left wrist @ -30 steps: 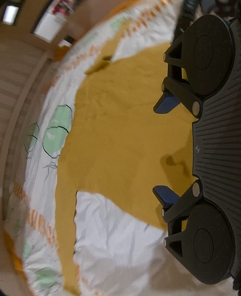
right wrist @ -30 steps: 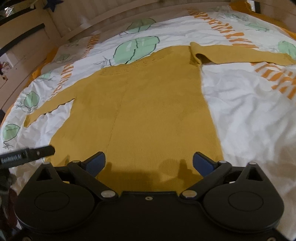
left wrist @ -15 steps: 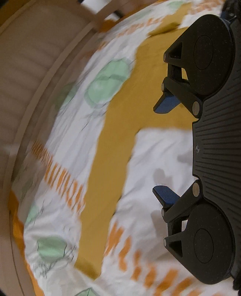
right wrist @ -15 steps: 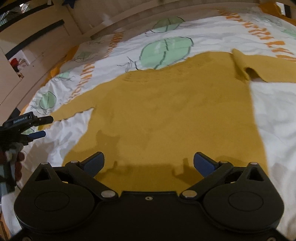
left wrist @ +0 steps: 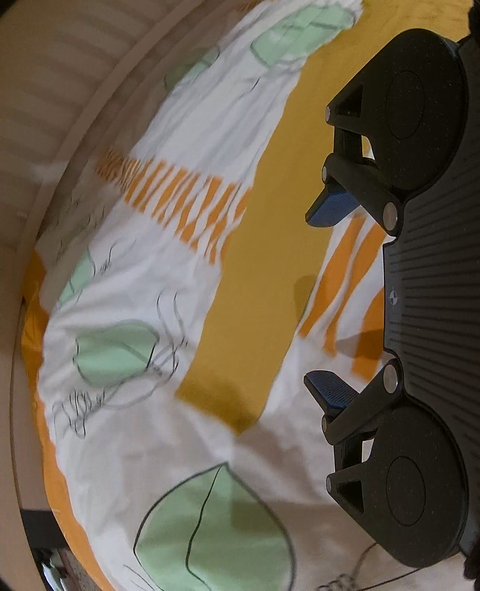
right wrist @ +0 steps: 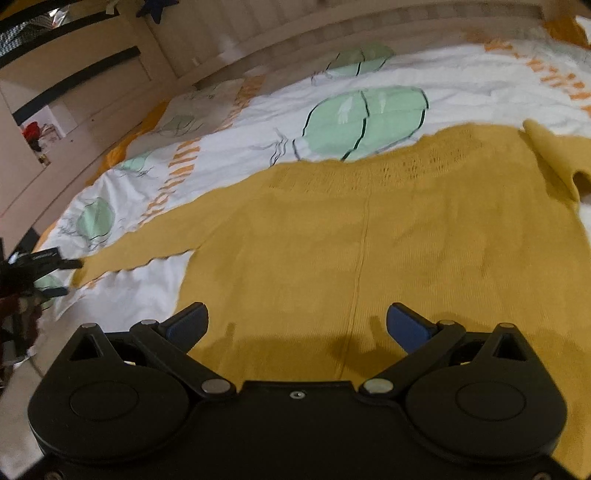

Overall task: Fold small clothes
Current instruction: 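Move the left gripper to a sweater sleeve cuff and grasp it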

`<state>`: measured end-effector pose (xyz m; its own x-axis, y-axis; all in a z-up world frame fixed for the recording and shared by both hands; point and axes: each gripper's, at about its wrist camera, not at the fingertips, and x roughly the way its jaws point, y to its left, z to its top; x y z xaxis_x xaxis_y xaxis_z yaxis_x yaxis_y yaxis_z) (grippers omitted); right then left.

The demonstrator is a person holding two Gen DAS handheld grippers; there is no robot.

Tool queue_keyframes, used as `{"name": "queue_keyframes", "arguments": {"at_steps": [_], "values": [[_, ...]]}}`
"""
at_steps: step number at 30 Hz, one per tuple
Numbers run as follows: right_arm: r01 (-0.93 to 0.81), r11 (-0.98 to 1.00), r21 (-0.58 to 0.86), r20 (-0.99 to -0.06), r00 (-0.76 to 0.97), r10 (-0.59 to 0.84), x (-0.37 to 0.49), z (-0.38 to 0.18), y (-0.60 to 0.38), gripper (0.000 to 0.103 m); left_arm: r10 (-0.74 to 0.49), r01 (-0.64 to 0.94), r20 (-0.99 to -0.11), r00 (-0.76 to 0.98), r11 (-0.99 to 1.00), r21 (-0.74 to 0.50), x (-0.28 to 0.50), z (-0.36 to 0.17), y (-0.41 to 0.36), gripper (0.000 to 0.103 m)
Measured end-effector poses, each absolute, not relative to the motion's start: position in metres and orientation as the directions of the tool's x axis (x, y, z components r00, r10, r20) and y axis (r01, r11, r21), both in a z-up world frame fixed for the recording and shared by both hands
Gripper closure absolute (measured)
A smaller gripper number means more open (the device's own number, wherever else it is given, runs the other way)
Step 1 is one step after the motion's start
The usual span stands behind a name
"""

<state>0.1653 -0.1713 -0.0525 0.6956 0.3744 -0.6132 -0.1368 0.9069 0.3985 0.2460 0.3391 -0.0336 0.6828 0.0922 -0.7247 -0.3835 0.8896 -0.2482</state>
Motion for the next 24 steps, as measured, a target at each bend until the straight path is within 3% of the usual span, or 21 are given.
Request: {"name": "queue_keyframes", "arguments": {"at_steps": [9,19,21,24], "values": [[-0.095,0.972,0.216,-0.605,0.768,0.209,0.186,-0.083,-0.154,0.0,0.089,-0.423,-0.722,0.686,0.856,-0.297,0.263,-0.059,0.373,0.018],[-0.096,0.983,0.155,-0.623,0.763,0.173,0.191,-0.097,-0.144,0.0,0.125,-0.424,-0.693,0.71,0.862,-0.278,0.276,-0.078,0.388,0.016],[-0.095,0.985,0.144,-0.625,0.763,0.165,0.192,-0.099,-0.142,0.0,0.116,-0.414,-0.681,0.723,0.862,-0.293,0.279,-0.079,0.389,0.01],[-0.094,0.986,0.139,-0.623,0.765,0.161,0.191,-0.099,-0.142,0.0,0.089,-0.4,-0.654,0.751,0.849,-0.345,0.282,-0.083,0.395,0.01]]}}
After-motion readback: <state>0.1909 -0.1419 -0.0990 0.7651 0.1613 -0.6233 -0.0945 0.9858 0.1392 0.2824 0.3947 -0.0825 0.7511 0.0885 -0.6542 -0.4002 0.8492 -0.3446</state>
